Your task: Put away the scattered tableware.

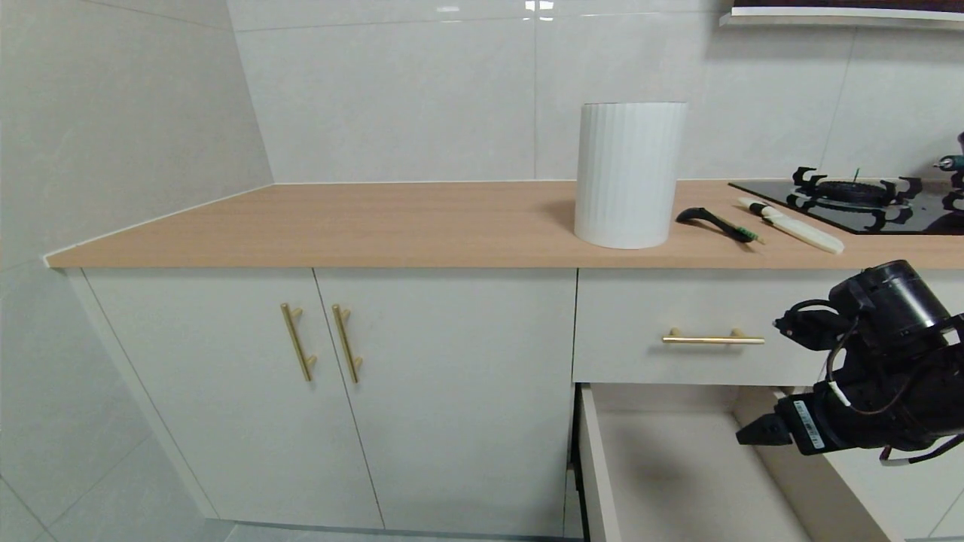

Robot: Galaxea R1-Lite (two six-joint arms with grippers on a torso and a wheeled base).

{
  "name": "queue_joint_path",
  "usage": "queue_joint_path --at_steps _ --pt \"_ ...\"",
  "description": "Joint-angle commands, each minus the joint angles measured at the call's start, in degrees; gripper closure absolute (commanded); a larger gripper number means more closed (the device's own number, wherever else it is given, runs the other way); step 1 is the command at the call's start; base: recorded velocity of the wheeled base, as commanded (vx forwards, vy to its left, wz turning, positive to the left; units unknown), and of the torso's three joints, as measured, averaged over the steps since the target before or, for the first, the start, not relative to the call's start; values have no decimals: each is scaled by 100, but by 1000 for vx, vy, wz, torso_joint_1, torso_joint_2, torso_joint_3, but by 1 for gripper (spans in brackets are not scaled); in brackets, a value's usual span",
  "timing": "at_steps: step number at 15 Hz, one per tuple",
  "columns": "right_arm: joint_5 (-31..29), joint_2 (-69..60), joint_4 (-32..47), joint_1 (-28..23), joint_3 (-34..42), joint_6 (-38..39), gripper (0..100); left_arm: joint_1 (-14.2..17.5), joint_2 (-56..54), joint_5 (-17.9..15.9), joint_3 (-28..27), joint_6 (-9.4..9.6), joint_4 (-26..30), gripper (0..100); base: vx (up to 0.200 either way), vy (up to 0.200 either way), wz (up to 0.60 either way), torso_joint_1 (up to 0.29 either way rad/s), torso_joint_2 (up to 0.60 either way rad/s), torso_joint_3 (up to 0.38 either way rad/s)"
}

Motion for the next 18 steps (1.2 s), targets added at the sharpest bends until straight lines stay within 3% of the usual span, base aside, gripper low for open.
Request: queue_joint_path --at_steps 1,10,13,15,18 --pt "-4 -5 -12 -4 -4 0 0 4 2 -1 0 2 -1 0 0 0 0 115 -325 -286" --pt "-4 -31 -47 -4 -13 0 0 4 2 -1 0 2 -1 0 0 0 0 175 -494 -289" --pt "-83 -57 -654 -4 -118 -18 0 4 2 -1 0 2 -1 0 0 0 0 74 -167 -95" --pt "-277 118 -874 5 -628 -132 0 4 2 -1 0 2 -1 0 0 0 0 13 -25 -11" --pt "-294 725 216 -66 -2509 -115 0 4 2 -1 0 2 -1 0 0 0 0 0 0 0"
